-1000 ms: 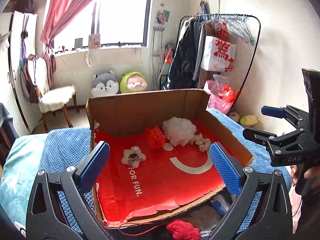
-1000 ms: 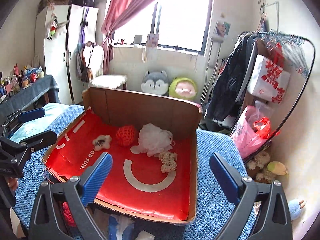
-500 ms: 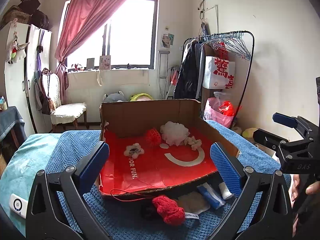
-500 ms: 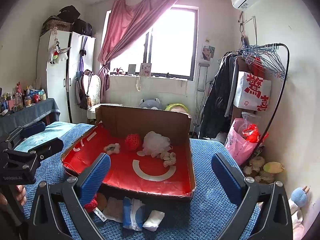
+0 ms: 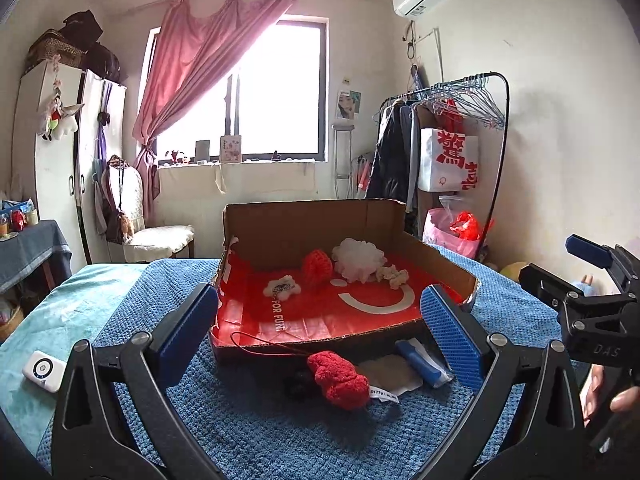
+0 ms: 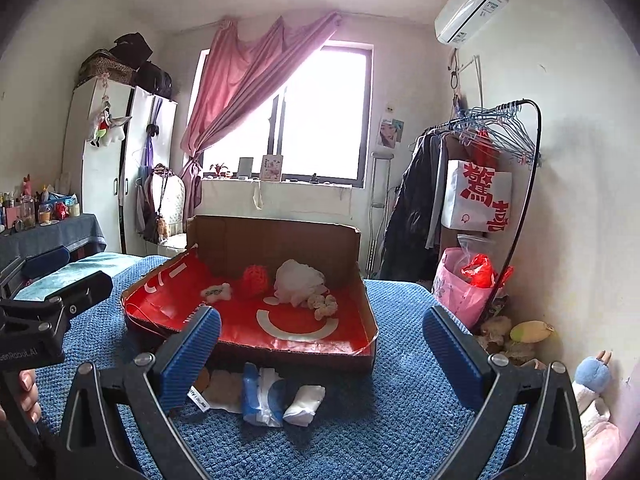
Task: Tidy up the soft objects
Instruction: 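Move the left tool to the red sock while the right tool approaches the white folded cloth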
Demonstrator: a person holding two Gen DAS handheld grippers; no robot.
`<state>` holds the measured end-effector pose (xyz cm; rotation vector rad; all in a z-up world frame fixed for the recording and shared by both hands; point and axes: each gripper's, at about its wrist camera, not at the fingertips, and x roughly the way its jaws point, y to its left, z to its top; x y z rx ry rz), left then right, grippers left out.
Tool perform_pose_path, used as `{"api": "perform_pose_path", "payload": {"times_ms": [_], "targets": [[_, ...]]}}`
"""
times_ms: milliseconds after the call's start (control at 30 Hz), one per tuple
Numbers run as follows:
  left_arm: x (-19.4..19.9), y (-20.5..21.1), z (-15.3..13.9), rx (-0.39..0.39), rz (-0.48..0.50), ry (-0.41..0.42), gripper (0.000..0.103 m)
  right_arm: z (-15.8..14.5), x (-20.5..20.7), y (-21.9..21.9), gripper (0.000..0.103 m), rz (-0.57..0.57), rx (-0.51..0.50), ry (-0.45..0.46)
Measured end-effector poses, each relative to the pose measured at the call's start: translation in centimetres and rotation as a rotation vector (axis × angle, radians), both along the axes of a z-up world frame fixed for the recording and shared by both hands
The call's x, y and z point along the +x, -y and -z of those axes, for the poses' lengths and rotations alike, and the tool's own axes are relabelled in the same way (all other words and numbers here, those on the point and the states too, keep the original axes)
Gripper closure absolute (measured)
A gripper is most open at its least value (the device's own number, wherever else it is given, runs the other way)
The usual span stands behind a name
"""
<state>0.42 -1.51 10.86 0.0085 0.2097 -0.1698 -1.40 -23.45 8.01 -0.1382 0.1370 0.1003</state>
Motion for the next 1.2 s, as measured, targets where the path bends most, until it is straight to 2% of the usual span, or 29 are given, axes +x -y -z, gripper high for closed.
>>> {"api": "perform_pose_path", "payload": {"times_ms": [233,533,800,1200], "targets": [[-1.2,0.0,2.4,-0.026,-0.013,-0.009,0.0,3.4,-0.7,0.3,0.0,0.003,0.02,-0.033],[-1.0,0.0,5.9,-0.043,-0.029,-0.081,0.0,7.0,-0.5,0.1,0.0,0.024,0.025,-0.088],[-0.4,0.0,8.0,-0.046,-0.038,-0.144,0.0,8.5,0.1,0.3,0.0,0.03,0.037,-0.14],[0.7,0.1,7.7,-0.048,-0.026,-0.195,0.0,8.6,1.7,0.9,0.0,0.033,0.062,-0.189]]}}
